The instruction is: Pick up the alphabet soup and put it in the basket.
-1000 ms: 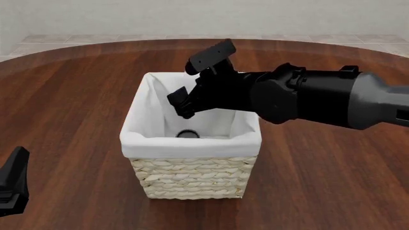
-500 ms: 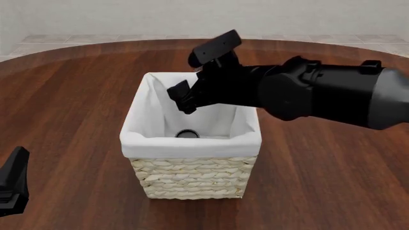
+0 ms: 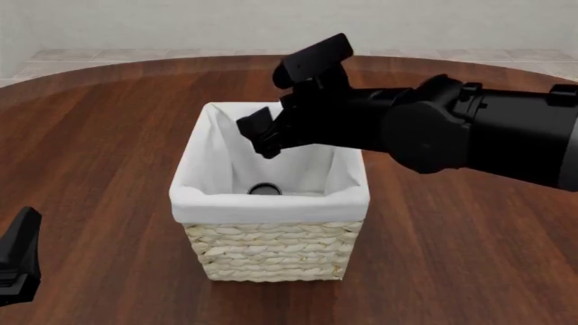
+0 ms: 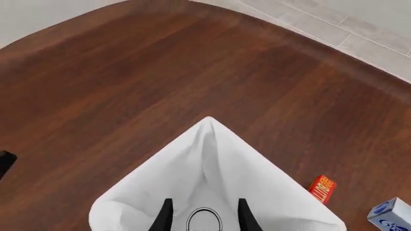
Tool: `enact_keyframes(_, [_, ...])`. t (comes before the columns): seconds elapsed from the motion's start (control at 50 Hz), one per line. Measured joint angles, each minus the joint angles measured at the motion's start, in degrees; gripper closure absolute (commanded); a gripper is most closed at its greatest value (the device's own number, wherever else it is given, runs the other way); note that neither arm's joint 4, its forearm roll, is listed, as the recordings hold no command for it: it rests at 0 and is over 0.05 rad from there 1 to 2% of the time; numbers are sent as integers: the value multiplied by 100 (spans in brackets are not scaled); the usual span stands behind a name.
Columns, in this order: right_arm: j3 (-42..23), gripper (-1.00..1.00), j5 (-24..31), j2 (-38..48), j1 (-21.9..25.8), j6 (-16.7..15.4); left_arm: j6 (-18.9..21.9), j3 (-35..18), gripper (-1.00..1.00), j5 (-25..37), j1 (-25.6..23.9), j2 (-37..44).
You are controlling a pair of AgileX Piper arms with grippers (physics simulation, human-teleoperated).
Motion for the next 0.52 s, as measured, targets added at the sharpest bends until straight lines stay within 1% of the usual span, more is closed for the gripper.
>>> enact_keyframes(0.24, [145, -100, -37, -263, 35, 90, 0, 0, -100, 1, 0, 0])
enact_keyframes(0.52, [366, -100, -68, -742, 223, 275, 19, -1, -100, 13, -13, 0])
